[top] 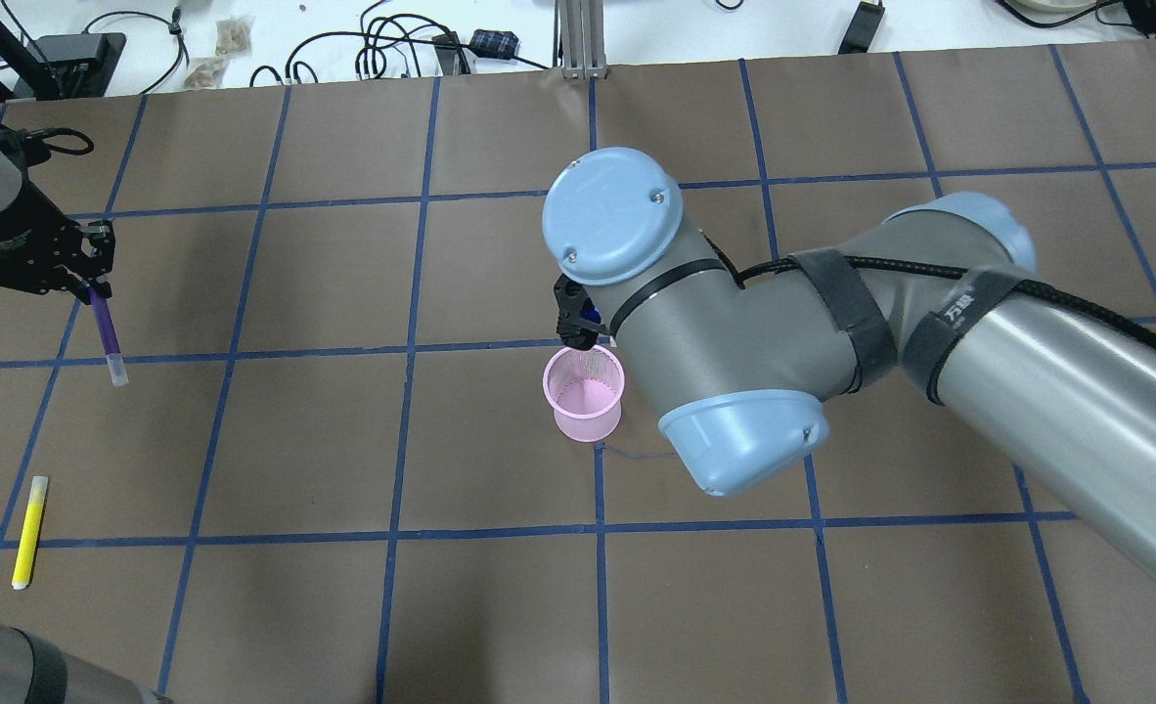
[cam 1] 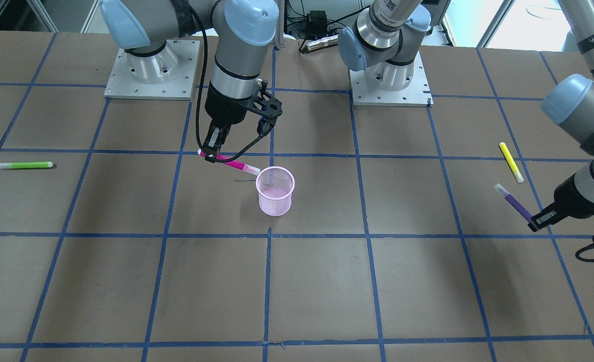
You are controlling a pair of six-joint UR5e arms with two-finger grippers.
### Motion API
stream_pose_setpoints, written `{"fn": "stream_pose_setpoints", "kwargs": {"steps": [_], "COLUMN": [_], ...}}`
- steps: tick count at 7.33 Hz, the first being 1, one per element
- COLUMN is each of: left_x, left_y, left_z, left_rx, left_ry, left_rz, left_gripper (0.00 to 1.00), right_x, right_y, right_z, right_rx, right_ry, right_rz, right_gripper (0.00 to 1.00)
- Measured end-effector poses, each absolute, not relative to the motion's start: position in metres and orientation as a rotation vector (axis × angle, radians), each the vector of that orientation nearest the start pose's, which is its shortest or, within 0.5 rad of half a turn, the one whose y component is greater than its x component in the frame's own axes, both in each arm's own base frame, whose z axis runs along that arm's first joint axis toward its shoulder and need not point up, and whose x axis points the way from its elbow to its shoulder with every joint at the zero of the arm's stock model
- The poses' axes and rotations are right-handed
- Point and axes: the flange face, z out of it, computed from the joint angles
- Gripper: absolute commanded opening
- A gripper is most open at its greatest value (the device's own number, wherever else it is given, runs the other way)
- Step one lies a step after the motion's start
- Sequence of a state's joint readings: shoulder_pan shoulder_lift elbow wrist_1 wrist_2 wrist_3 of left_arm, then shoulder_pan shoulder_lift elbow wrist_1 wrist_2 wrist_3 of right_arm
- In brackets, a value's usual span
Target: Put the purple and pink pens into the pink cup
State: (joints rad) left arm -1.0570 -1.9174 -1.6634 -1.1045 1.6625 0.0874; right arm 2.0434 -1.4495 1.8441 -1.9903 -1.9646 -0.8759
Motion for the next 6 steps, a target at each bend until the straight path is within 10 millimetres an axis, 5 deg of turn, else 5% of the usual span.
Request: {"fn": "stream_pose_setpoints", "kwargs": {"steps": [6], "left_x": [0.184], "left_y": [-0.588], "left_z": [0.294], "left_rx": [-0.633], "left_ry": [2.978], "left_rz": [0.009], "left_gripper": [0.0], "right_x": [0.387], "right_y": [-0.424], "right_z": [0.287], "right_rx": [-2.364], "right_ry": [2.735], "right_rz": [0.276], "right_gripper": [0.22]}}
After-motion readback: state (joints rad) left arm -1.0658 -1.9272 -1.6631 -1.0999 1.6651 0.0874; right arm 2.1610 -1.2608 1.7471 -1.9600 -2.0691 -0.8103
